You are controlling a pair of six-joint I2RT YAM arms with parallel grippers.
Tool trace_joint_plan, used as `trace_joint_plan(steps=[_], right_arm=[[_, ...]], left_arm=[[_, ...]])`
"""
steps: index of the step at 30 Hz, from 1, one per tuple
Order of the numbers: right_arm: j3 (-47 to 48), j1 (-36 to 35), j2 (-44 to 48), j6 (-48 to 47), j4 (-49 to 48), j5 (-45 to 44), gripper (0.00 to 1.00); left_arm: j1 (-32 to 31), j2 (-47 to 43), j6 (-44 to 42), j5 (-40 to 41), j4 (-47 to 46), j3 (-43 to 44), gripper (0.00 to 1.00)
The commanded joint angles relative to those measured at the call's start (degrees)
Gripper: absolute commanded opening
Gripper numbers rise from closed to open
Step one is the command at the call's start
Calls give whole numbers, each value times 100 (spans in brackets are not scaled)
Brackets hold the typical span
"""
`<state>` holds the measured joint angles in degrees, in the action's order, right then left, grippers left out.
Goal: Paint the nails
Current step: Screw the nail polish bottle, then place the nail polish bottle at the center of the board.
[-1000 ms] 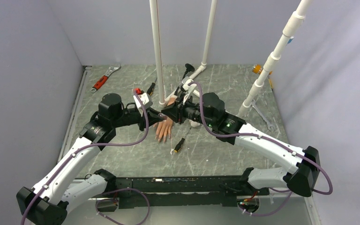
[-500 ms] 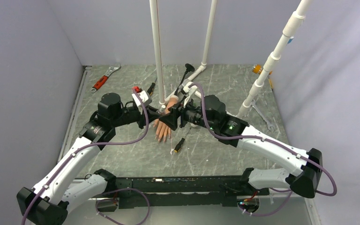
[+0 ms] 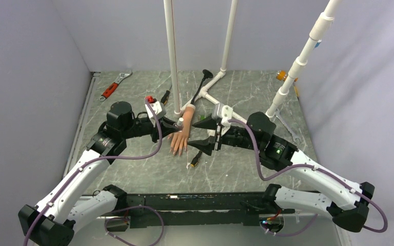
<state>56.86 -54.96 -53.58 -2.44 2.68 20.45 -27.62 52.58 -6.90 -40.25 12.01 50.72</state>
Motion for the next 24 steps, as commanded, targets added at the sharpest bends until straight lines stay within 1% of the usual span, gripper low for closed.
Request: trace_joint_plan(steps=[1,7,10,15,24], right_arm=[[103,2,-137,-906,519,507,61],[293,3,-504,-1210,903,355,58],[271,10,-595,-1329,893,147,57],[379,47,-781,-1378,897,147,56],[650,51,-1040,-1567,893,-175,54]], left_arm=[[4,-93,-145,-599,-314,101,0],[6,-64,-203,-1013,-306,126,0],[2,-39,-240,-1131,-251,165,0],[8,-41,-234,-1301,-248,176,0],[2,21,-284,-1711,-132,253,0]])
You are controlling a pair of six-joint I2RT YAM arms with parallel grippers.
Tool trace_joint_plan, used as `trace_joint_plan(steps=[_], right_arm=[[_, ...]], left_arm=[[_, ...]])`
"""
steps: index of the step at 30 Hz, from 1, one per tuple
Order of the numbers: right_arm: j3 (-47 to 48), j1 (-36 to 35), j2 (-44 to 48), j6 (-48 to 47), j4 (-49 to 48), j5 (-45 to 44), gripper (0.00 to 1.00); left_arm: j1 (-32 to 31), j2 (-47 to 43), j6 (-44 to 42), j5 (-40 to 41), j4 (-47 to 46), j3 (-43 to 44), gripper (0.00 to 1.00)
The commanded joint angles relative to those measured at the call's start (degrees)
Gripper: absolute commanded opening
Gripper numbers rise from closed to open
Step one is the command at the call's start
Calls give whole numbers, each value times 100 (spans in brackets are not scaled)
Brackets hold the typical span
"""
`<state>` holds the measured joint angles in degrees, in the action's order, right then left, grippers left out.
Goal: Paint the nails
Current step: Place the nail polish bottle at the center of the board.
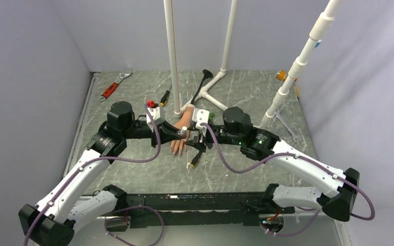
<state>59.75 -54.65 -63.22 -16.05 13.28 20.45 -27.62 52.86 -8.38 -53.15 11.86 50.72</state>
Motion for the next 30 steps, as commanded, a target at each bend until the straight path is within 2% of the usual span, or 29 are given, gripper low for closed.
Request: trace_joint_plan(steps=[1,16,20,24,27,30], right_arm=[[383,26,-115,-215,-168,-174,53],[575,66,-426,-226,-77,260,32],[648,77,-516,-240,23,436,19],[615,78,-534,-209,0,546,1],[567,79,-526,-172,-48,610,0],[541,70,-515,-153,-60,659,0]], left_arm=[[4,-4,-151,-465,-107,260,0],[1,45,-212,-673,-19,303,0],[-13,83,-239,-712,24,323,0],[-24,104,-251,-670,62,333,0],[-23,85,-237,-550,62,327,0],[-20,22,-202,-401,-1,295,9]])
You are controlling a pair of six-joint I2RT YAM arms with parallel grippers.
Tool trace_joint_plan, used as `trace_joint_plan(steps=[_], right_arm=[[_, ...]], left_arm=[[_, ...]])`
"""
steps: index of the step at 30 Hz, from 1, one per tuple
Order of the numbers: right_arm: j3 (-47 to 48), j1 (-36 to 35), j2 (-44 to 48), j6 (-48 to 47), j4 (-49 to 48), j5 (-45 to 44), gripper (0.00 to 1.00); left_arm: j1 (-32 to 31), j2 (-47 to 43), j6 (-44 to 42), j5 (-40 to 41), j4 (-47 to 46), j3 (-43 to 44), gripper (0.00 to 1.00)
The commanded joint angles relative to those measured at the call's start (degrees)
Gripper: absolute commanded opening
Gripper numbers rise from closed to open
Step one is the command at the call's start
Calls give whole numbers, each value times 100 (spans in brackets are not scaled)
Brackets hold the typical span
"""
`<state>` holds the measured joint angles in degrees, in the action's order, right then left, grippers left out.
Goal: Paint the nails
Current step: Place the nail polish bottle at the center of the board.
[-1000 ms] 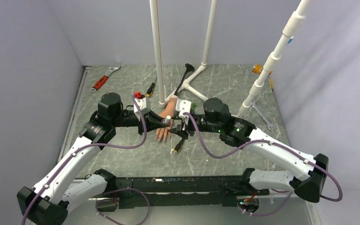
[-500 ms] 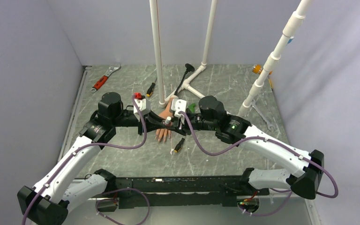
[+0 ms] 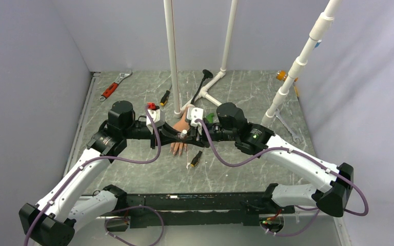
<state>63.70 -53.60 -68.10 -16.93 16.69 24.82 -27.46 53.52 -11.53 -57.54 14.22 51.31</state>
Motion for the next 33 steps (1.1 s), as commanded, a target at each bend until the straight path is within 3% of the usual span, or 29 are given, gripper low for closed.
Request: trace_joint_plan(steps=[1,9,21,24,33], right_arm=[[131,-32,-16,-65,-409,231,0],[17,-23,80,26,-480,162,0],[-103,-32,194,197,-582,-107,0],[-158,-27,277,361,-630,-486,0],[-448,-29,454,1287,-583,-2388,0]], left_arm=[[-35,-55,122,75,-245,225,13],[-34,-127,139,557,-260,175,45],[13,-225,298,1036,-395,103,77],[57,-310,367,1243,-468,62,86],[189,-619,449,1977,-697,-109,95]])
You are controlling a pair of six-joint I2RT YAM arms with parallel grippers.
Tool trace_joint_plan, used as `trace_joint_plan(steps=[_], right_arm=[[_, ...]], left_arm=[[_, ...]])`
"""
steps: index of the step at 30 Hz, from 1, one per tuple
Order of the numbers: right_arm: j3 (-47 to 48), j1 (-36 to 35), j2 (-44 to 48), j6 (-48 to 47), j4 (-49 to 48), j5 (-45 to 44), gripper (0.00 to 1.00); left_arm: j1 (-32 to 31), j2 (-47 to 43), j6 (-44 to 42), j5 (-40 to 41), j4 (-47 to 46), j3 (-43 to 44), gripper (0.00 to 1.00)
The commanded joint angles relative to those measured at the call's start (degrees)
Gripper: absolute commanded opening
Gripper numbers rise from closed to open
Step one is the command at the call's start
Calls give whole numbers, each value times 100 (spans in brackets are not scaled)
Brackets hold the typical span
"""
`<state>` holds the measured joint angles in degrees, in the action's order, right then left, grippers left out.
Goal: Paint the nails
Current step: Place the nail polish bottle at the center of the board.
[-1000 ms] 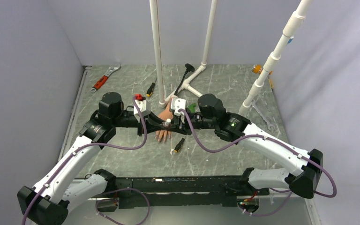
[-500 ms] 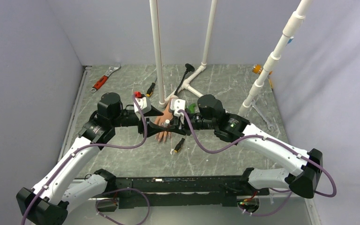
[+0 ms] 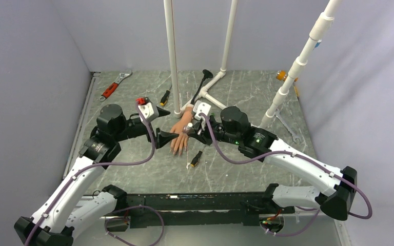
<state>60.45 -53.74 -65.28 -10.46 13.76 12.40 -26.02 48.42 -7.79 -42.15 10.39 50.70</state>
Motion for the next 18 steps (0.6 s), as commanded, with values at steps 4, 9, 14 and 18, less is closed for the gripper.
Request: trace_joint_plan(steps=[4,9,14,18], right_arm=[[-505,-14,242,1424,-273,-2249,0],[-1155,-18,487,2385,-201,-3286,0],[-1729,-19,709,3366,106,-4017,0],[-2230,-14,797,4007,218,-4453,0]], left_arm=[[50,-172,88,1237,-355,-112,94],[28,-64,41,1890,-108,9,91],[-87,54,81,2176,-24,63,88],[-277,167,-11,2338,110,122,87]])
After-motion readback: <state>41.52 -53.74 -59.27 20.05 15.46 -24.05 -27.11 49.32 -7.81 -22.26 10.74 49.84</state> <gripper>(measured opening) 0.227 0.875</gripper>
